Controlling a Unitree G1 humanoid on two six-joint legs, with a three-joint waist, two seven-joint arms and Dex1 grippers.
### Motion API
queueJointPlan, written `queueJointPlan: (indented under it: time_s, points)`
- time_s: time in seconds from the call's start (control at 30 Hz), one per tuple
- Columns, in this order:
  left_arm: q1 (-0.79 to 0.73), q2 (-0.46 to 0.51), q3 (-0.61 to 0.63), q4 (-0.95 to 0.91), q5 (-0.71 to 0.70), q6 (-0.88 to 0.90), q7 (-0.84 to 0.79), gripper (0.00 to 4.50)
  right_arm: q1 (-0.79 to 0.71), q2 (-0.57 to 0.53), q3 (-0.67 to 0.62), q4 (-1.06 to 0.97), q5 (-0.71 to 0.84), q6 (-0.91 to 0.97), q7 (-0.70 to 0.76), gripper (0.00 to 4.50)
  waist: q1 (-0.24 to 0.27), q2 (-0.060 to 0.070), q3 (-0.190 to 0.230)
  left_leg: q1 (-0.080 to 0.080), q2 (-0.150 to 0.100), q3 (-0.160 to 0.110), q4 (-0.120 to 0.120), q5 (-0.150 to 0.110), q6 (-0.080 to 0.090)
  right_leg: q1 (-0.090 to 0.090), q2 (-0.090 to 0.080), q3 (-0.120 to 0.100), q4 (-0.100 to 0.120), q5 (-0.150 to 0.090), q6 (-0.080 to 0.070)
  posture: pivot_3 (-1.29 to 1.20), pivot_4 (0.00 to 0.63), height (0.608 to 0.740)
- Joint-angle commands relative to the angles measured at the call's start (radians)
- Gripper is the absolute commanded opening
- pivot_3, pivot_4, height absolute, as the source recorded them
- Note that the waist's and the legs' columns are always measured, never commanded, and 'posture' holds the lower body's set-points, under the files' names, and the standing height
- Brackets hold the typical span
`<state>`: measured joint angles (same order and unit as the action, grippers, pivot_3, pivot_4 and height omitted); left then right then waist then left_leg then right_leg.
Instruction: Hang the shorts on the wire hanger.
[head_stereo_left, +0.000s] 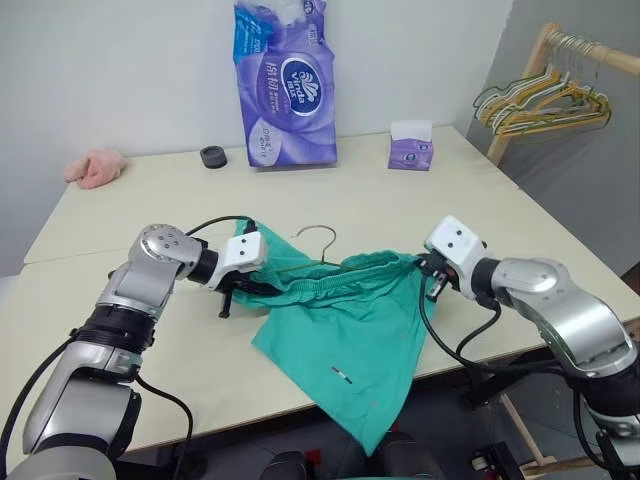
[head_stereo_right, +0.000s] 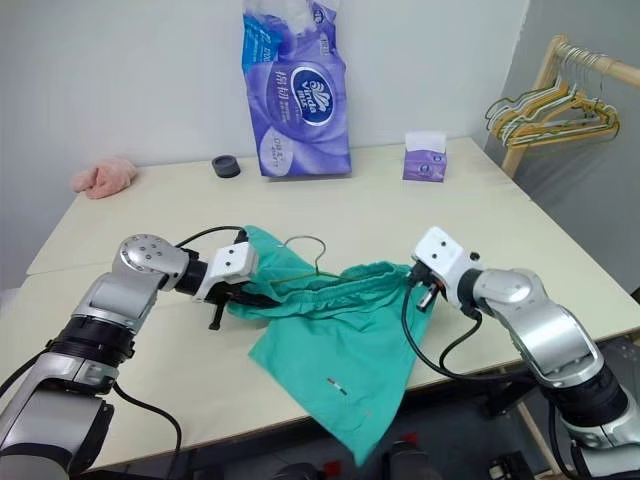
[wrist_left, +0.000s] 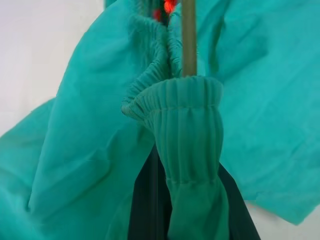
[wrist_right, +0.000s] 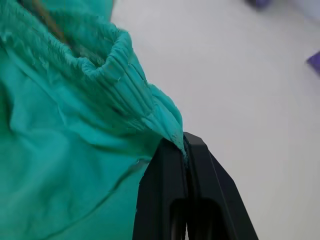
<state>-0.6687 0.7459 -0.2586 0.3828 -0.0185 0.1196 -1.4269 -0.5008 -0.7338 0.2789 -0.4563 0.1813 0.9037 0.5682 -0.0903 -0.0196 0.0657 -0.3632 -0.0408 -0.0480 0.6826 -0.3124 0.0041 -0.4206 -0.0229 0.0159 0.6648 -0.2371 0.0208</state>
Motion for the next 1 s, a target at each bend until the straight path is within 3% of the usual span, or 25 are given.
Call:
queueJointPlan:
  time_s: [0.03,0.33,0.5,0.8,1.0]
  points:
    - [-0.006,-0.006,-0.002,-0.041,0.015,0.010,0.030,0.00,-0.064,-0.014,0.046,-0.027,-0.059,-0.032,0.020,0.03,0.000,0.000,0.000,0.000,0.000,0.000,0.000,0.000,0.000,0.000,0.000,0.000,0.000,0.000,0.000,-0.16,0.036,0.740]
    - [-0.002,-0.067,0.010,-0.040,0.013,0.003,0.115,0.00,-0.109,0.013,0.155,-0.064,-0.089,-0.030,0.098,0.03,0.001,0.000,0.000,0.000,0.000,0.000,0.000,0.000,0.000,0.000,0.000,0.000,0.000,0.000,0.000,-0.16,0.033,0.740]
    - [0.011,-0.077,0.014,-0.055,0.004,0.004,0.120,0.00,-0.079,-0.052,0.098,-0.099,-0.072,-0.023,0.151,1.24,0.001,0.000,0.000,0.000,0.000,0.000,0.000,0.000,0.000,0.000,0.000,0.000,0.000,0.000,0.000,-0.16,0.033,0.740]
    - [0.017,-0.091,0.010,-0.055,-0.015,-0.016,0.101,0.00,0.027,-0.304,-0.026,-0.161,-0.031,-0.048,0.322,4.43,0.002,0.000,0.000,0.000,0.000,0.000,0.000,0.000,0.000,0.000,-0.001,-0.001,-0.001,0.000,0.000,-0.18,0.036,0.740]
    - [0.016,-0.092,-0.004,-0.063,-0.022,-0.020,0.073,0.00,0.012,-0.236,0.052,-0.082,-0.100,-0.089,0.281,4.43,-0.012,0.000,0.000,0.001,0.001,0.000,0.000,0.000,0.000,0.000,0.000,0.000,0.000,0.000,0.000,-0.19,0.038,0.740]
